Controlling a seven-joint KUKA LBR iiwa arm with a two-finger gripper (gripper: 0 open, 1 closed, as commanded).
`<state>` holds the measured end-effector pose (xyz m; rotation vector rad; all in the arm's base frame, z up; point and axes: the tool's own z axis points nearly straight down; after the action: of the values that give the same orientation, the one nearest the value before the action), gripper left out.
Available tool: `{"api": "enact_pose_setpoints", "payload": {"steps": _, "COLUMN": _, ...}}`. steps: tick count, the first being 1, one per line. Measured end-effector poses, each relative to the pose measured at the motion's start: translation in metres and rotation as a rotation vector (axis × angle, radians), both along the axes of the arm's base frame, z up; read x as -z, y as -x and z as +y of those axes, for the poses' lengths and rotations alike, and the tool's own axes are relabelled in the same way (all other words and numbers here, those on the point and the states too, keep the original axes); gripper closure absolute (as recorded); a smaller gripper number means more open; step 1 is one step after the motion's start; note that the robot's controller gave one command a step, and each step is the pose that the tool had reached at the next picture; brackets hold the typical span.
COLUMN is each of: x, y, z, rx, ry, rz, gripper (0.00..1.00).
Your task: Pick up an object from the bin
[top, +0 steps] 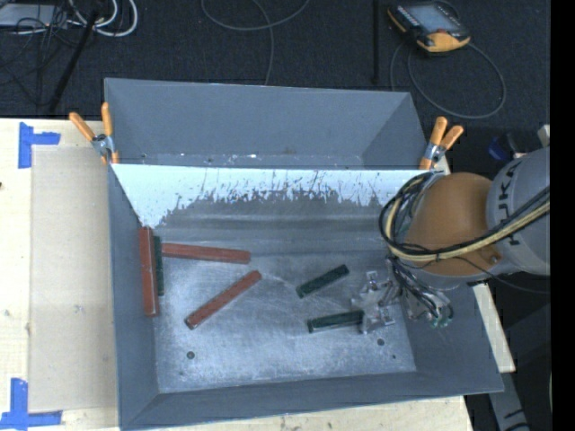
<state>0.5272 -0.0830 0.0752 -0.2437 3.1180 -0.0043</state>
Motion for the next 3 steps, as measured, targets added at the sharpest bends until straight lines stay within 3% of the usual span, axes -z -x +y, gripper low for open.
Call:
{"api": "enact_pose_setpoints", "payload": {"steps": 1, "x": 0.000, "y": 0.000, "z": 0.000, "rx": -0.001, "ry": 0.000, "rz": 0.000, "gripper": 1.00}}
{"api": "enact_pose_setpoints", "payload": {"steps": 2, "x": -0.095, "y": -0.003, "z": -0.019, "rx": -0.002, "ry": -0.002, "rz": 0.018, "gripper": 0.00}}
{"api": "enact_pose_setpoints", "payload": {"steps": 3, "x": -0.137, "y": -0.008, "z": -0.027, "rx": -0.002, "ry": 0.000, "rz": 0.006, "gripper": 0.00}}
